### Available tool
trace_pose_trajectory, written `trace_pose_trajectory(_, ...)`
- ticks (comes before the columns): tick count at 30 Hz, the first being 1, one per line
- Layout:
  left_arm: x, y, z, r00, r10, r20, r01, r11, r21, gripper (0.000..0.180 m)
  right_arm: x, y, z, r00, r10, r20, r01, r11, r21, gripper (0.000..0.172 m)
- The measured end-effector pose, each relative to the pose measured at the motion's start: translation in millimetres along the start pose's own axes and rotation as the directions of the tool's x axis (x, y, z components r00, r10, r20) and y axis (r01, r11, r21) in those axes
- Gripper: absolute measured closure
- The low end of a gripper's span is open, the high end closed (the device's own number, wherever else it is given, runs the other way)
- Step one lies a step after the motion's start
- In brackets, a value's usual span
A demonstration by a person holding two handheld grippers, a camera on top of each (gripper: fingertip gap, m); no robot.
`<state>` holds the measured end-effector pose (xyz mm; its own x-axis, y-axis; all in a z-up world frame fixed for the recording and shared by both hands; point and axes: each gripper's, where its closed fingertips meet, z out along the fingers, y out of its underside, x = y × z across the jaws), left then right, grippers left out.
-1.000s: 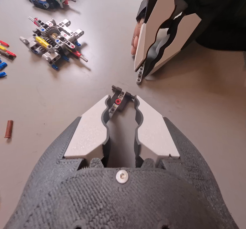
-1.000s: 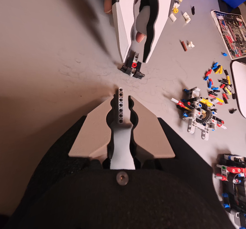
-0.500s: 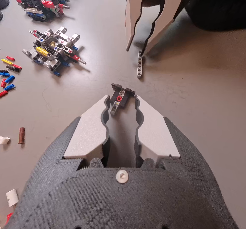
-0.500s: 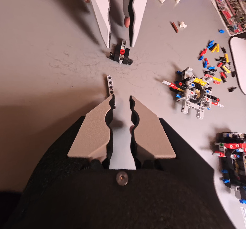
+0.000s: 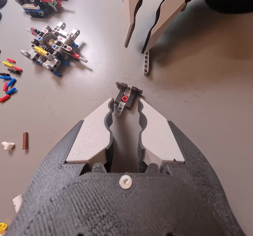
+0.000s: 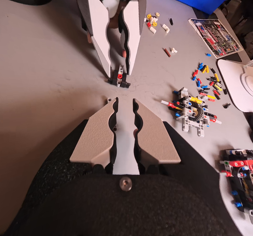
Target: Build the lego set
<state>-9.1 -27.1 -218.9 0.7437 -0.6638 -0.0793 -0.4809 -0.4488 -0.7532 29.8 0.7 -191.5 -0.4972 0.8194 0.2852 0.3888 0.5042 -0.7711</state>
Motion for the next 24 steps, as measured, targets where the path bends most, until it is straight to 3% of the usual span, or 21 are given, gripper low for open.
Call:
trace_pose_trajectory(6,1,-2,0,0.996,0.073,0.051,-0.070,0.996,-0.048,0.154,-7,-11,8,1.000,-0.001,-0.005,0.001,1.000,0.020,0.150)
trace_pose_trajectory(12,14,-10,-2,0.999,-0.042,-0.022,0.040,0.998,-0.053,0.155,-30,-17,26,0.967,-0.251,-0.033,0.248,0.966,-0.079,0.144)
trace_pose_trajectory(15,16,-16,-6,0.995,-0.090,-0.052,0.089,0.996,-0.022,0.155,-30,-12,30,0.946,-0.320,-0.051,0.313,0.943,-0.109,0.151)
trace_pose_trajectory(21,17,-25,-14,0.969,-0.201,-0.147,0.212,0.975,0.068,0.157,-32,-12,32,0.949,-0.312,-0.038,0.309,0.948,-0.082,0.160)
trace_pose_trajectory(24,17,-41,-27,0.937,-0.238,-0.254,0.290,0.938,0.190,0.158,-32,-30,27,0.974,-0.221,-0.047,0.224,0.973,0.061,0.161)
